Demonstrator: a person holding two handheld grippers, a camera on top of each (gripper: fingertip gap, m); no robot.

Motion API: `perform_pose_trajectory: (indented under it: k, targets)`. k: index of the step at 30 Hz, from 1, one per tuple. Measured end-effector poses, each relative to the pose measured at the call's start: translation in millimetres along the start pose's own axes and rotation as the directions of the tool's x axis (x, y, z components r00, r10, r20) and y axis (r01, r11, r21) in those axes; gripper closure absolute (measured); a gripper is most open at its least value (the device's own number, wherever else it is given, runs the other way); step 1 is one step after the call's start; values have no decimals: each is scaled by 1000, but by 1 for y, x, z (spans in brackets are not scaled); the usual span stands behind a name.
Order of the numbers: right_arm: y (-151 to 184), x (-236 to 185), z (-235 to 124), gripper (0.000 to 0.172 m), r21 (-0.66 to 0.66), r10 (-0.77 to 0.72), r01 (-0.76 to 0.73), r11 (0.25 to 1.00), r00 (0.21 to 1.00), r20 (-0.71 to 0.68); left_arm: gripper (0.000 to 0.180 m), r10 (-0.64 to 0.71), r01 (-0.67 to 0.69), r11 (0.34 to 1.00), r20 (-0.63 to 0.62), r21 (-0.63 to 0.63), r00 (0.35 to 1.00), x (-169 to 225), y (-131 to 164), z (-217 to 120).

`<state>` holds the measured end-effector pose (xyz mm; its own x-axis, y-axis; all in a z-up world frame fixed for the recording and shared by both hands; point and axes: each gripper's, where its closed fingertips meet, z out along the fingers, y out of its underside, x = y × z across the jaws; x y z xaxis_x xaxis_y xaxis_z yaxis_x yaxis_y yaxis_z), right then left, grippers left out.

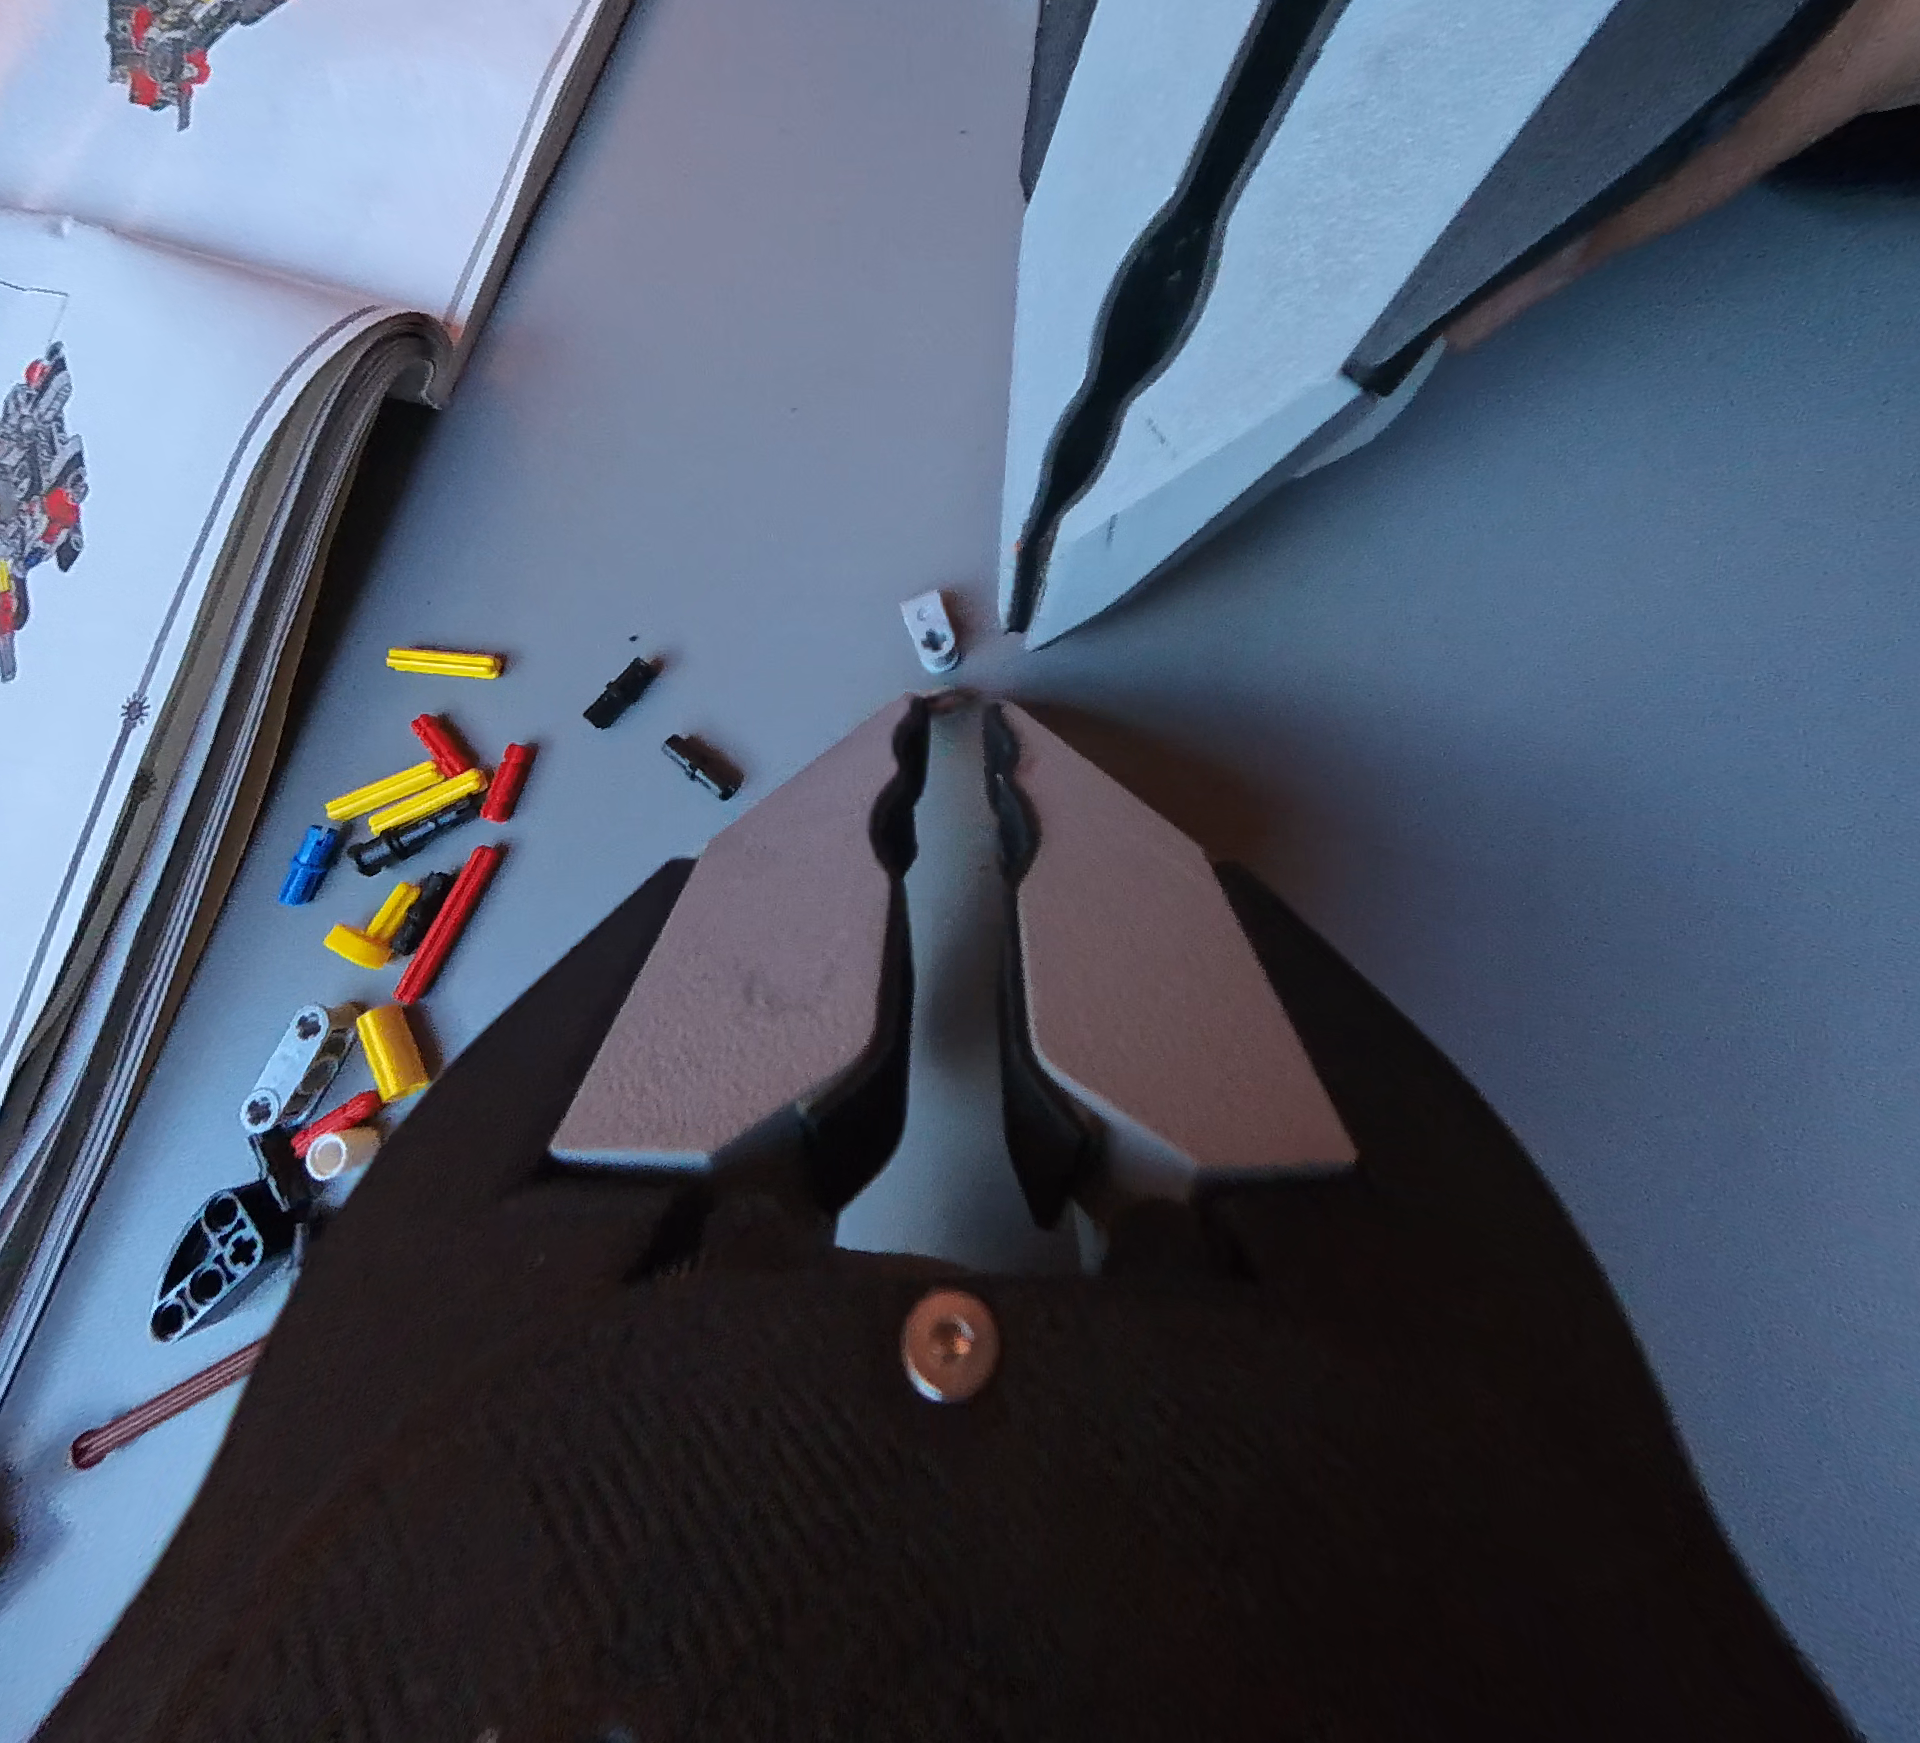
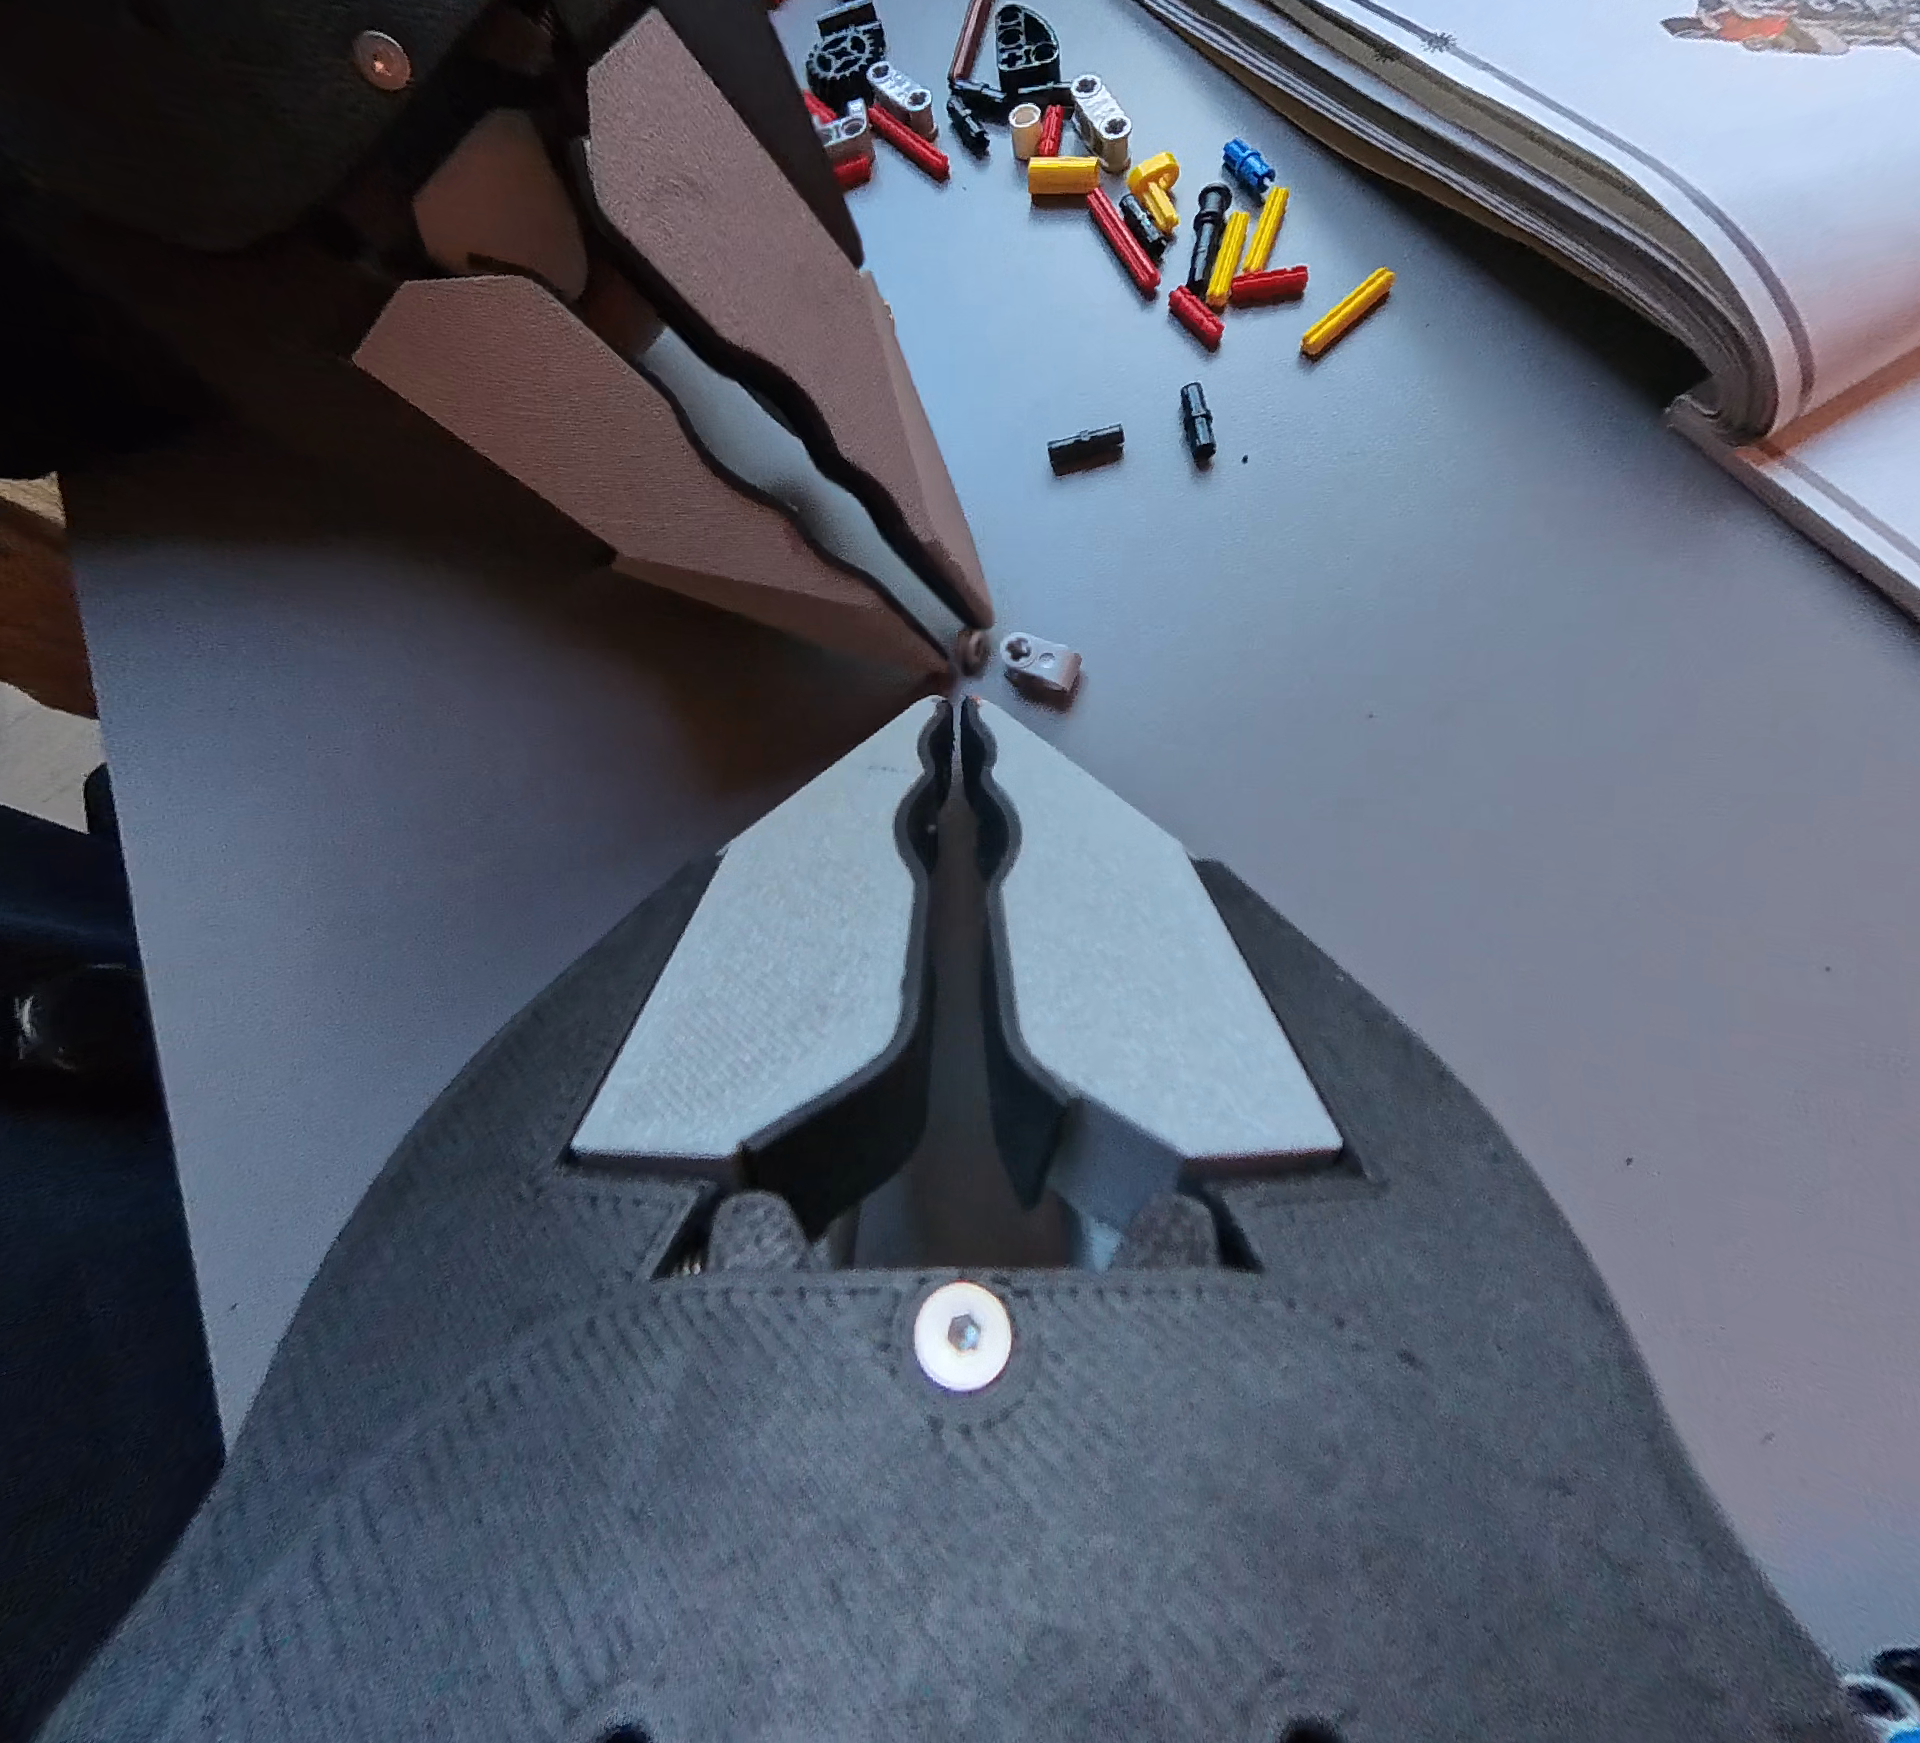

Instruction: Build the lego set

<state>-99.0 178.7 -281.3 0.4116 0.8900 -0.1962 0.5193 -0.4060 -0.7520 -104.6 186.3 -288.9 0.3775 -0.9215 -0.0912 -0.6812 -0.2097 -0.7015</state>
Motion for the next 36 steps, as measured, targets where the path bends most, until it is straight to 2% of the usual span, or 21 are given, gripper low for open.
perform_pose_trajectory:
  k: [2, 6, 11, 18, 25, 28, 31, 36]
  targets:
    - [0, -1, -2, 172, 5, 2, -2, 1000, 1000, 2, 180, 3, -3, 1000, -7, -4, 1000, 2, 0, 1]
    - [2, -3, -5, 172, 13, -3, 3, 1000, 1000, 7, 180, 35, -34, 998, 11, -55, 999, -4, 3, -1]
    - [4, -5, -8, 168, 14, -13, 12, 1000, 1000, 21, 164, 65, -70, 991, -44, -111, 997, 4, 4, -5]
    - [5, -5, 0, 169, -21, -75, 75, 997, 997, -14, 172, 74, -80, 992, -74, -95, 995, 16, -4, 3]
    - [7, -3, 4, 172, -45, -49, 49, 998, 999, 1, 175, 46, -53, 995, -89, -83, 995, 18, -3, 2]
    - [7, -2, 4, 172, -48, 23, -21, 999, 999, 47, 174, 23, -29, 998, -93, -60, 995, 17, -3, 2]
    - [7, -6, 2, 172, -65, 144, -136, 989, 978, 153, 171, 27, -29, 999, -77, -31, 997, 16, -4, 2]
    - [9, -19, 3, 172, -215, 427, -373, 903, 837, 342, 170, 183, -182, 983, -17, 17, 983, 23, -3, -2]
